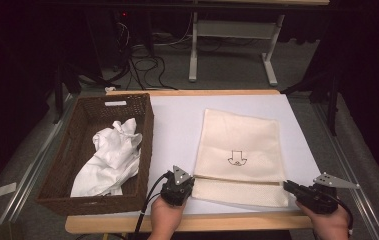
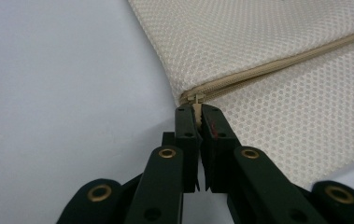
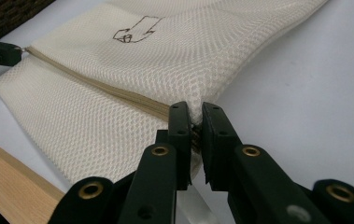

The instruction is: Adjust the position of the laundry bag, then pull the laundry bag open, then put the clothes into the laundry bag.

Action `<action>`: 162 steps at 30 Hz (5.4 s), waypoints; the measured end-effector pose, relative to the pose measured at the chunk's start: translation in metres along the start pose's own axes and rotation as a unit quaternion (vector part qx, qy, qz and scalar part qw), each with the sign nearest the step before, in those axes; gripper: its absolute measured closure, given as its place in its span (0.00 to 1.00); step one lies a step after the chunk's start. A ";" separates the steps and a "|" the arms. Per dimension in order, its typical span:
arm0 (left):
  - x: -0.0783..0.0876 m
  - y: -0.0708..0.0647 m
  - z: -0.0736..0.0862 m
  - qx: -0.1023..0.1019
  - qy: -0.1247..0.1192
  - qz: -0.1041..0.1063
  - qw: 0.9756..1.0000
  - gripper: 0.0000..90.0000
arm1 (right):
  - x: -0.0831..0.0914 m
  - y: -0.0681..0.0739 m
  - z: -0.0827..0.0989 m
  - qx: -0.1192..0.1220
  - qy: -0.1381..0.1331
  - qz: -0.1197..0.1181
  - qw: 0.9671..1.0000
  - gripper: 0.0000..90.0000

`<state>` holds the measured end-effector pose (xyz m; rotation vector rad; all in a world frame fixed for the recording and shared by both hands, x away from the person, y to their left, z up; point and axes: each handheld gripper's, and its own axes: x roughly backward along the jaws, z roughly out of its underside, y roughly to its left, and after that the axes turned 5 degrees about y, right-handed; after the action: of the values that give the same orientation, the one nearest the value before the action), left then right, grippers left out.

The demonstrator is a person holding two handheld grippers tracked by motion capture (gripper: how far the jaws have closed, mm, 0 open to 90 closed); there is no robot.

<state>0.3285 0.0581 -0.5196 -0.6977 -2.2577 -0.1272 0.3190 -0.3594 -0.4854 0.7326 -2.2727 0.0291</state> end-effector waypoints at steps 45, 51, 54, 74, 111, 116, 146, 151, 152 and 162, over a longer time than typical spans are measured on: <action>0.011 0.020 -0.002 0.032 -0.050 -0.038 0.998 0.66 | -0.044 -0.007 -0.027 0.009 0.015 0.038 0.999 0.84; 0.013 0.010 -0.003 0.017 -0.058 -0.038 0.997 0.56 | -0.033 -0.004 -0.022 0.024 -0.014 0.049 0.998 0.65; 0.013 0.006 -0.004 0.000 -0.057 -0.037 0.998 0.52 | -0.029 -0.006 -0.022 0.025 -0.028 0.051 0.998 0.57; 0.019 -0.011 -0.008 -0.035 -0.072 -0.031 0.996 0.31 | -0.034 0.027 -0.026 0.087 -0.047 0.021 0.995 0.16; 0.118 0.001 -0.043 -0.009 -0.169 -0.045 0.985 0.06 | -0.043 0.060 -0.031 0.121 -0.045 -0.013 0.992 0.16; 0.133 0.011 -0.041 0.001 -0.178 -0.044 0.983 0.06 | -0.045 0.058 -0.031 0.117 -0.042 -0.013 0.992 0.13; 0.181 0.100 -0.003 0.075 -0.176 -0.147 0.971 0.08 | -0.040 0.046 -0.029 0.114 -0.058 -0.011 0.992 0.04; 0.184 0.105 0.002 0.080 -0.178 -0.162 0.967 0.09 | -0.037 0.045 -0.027 0.111 -0.058 -0.012 0.992 0.04; 0.183 0.106 0.002 0.081 -0.174 -0.157 0.969 0.09 | -0.036 0.044 -0.027 0.108 -0.057 -0.012 0.992 0.04; 0.182 0.110 -0.011 0.095 -0.186 -0.147 0.967 0.08 | -0.038 0.044 -0.026 0.110 -0.054 -0.011 0.992 0.03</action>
<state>0.2902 0.2286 -0.3985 -0.2977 -2.6797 0.0871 0.3350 -0.2977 -0.4831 0.8927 -2.3898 0.2392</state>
